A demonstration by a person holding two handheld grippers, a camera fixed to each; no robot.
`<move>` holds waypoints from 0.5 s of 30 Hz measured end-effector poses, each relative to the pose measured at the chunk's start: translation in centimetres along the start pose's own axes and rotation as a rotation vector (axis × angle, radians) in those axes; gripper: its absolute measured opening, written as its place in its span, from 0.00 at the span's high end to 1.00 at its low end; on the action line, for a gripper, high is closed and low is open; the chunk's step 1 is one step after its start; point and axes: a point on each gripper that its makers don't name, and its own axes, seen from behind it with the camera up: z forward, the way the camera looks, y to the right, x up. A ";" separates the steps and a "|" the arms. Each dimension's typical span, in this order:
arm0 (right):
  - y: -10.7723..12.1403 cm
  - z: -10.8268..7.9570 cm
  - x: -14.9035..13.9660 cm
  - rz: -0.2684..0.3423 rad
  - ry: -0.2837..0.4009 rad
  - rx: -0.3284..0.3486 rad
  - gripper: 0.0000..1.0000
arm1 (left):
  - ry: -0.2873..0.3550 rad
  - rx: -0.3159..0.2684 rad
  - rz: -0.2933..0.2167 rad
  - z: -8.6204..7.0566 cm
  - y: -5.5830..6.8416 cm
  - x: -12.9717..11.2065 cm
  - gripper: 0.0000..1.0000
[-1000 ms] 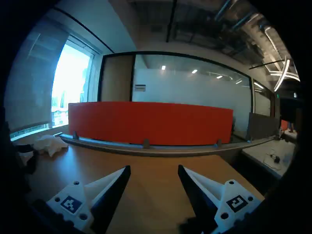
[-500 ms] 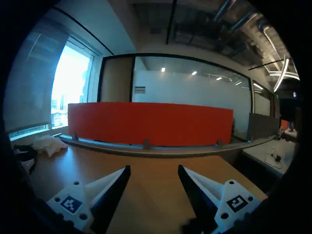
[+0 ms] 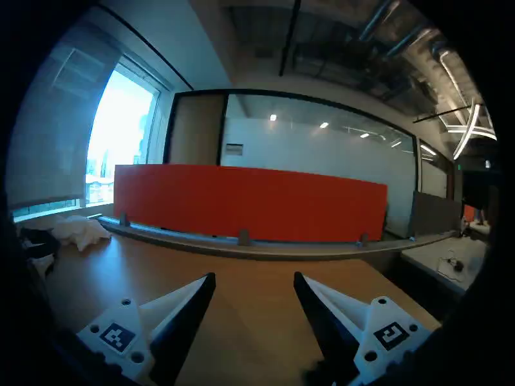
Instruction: Fold towel
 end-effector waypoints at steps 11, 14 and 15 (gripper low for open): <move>0.7 -0.1 -0.2 0.008 0.008 -0.007 0.06 | 0.013 0.000 -0.001 0.0 -0.1 -0.1 0.10; 0.9 -0.1 -0.2 0.009 0.008 -0.009 0.06 | 0.013 0.000 -0.001 0.0 -0.2 -0.1 0.10; 0.9 -0.1 -0.3 0.009 0.008 -0.010 0.06 | 0.013 0.000 0.000 0.0 -0.2 -0.1 0.10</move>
